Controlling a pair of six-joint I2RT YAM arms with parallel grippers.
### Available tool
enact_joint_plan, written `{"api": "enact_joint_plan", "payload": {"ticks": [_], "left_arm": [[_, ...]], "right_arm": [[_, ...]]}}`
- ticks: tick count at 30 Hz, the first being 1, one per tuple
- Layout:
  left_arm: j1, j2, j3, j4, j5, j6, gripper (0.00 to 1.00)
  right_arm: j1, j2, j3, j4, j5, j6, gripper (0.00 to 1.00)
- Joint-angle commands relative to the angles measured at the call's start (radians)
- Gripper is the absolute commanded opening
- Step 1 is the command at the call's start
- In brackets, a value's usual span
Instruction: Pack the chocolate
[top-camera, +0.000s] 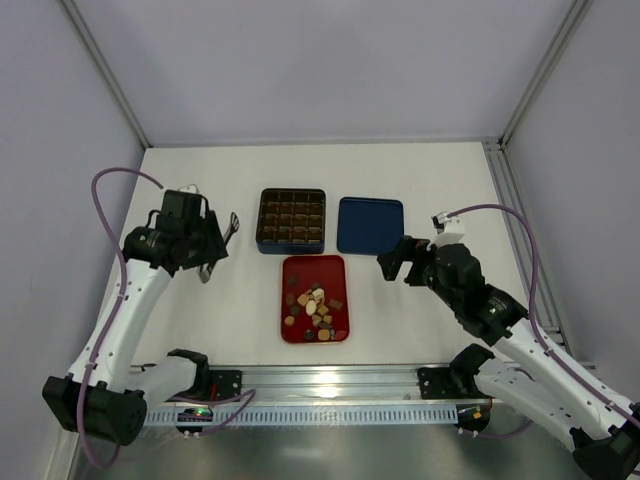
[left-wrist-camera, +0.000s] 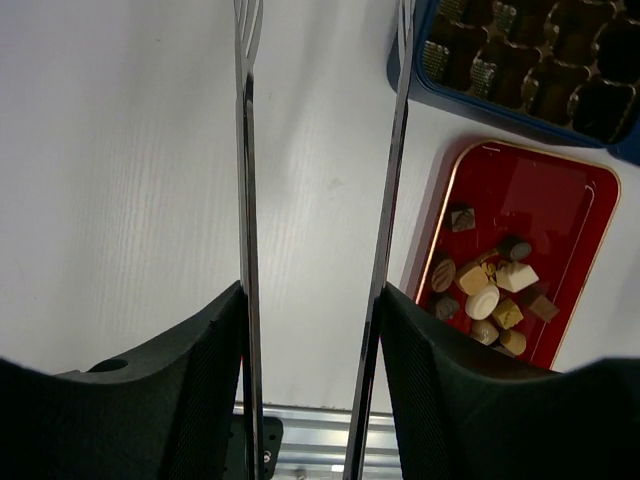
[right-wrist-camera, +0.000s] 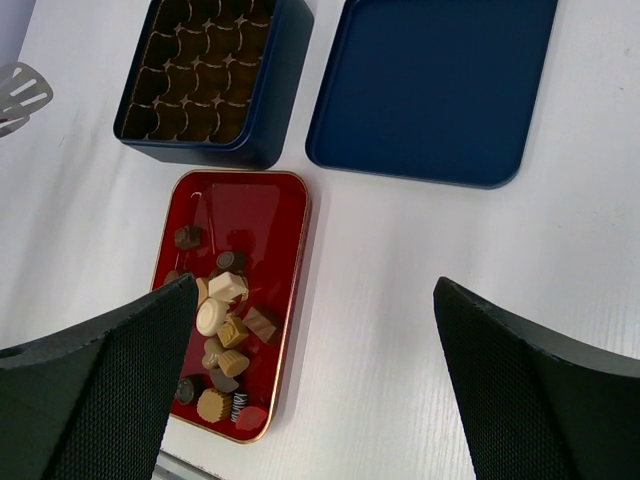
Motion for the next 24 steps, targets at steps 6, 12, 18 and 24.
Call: {"api": "enact_joint_plan", "payload": {"ticks": [6,12,18,24], "left_arm": [[-0.118,-0.123,0.033,-0.107,0.08,0.005,0.53],[-0.201,-0.164,0.03,-0.139,0.118,-0.02,0.52],[-0.345,-0.164,0.024,-0.147,0.12,-0.044,0.49],[-0.523,-0.138,0.004,-0.116,0.083,-0.095,0.49]], "right_arm": [[0.004,0.003,0.051,-0.014,0.004,0.015,1.0],[0.004,0.005,0.057,-0.02,-0.003,0.028,1.0],[0.004,0.006,0.055,-0.032,0.008,0.043,1.0],[0.004,0.003,0.052,-0.057,0.025,0.052,1.0]]}}
